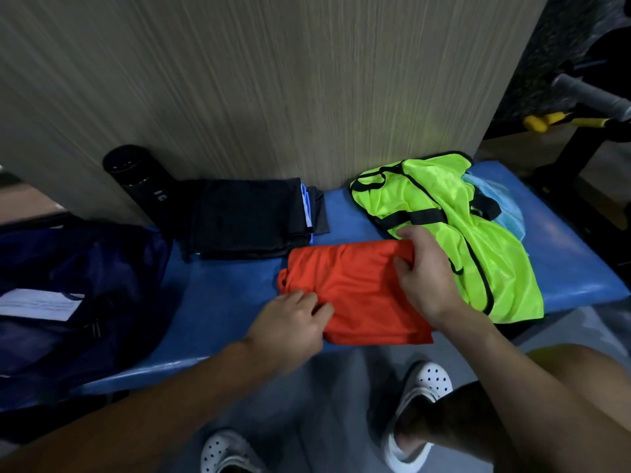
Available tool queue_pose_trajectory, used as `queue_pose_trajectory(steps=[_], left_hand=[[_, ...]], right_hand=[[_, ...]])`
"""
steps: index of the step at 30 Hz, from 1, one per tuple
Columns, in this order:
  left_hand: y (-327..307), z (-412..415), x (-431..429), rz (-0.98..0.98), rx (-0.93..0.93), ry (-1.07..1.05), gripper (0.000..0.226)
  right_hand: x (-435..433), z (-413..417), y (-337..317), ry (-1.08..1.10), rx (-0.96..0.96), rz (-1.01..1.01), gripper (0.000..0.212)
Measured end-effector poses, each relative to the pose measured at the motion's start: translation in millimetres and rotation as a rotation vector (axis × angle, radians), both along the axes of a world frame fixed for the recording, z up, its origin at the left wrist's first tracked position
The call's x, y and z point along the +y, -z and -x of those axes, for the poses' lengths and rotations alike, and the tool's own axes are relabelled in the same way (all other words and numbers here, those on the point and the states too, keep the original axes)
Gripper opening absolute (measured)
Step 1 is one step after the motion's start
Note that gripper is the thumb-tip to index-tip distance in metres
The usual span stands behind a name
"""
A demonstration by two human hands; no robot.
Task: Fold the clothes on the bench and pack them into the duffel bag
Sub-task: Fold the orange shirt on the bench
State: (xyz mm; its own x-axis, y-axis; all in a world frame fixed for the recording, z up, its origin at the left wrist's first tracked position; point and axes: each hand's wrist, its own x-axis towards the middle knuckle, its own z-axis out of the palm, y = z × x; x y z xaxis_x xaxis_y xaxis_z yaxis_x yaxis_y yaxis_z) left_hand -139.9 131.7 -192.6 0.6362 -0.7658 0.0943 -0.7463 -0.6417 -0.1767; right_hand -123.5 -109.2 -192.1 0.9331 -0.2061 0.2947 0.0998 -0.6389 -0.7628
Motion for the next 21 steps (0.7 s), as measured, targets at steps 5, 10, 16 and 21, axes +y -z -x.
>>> queue_pose_trajectory(steps=[5, 10, 16, 21], left_hand=[[-25.3, 3.8, 11.7, 0.197, 0.060, -0.119, 0.041], [-21.3, -41.9, -2.0, 0.215, 0.067, -0.294, 0.063], [17.0, -38.7, -2.0, 0.047, 0.184, -0.354, 0.083], [21.0, -31.7, -3.9, 0.033, 0.209, -0.453, 0.095]], right_hand=[[13.1, -8.2, 5.9, -0.091, 0.102, 0.182, 0.040], [27.8, -1.6, 5.4, -0.105, 0.016, 0.636, 0.051], [36.9, 8.4, 40.2, -0.149, 0.255, 0.818, 0.072], [38.5, 11.9, 43.7, -0.052, 0.301, 0.820, 0.079]])
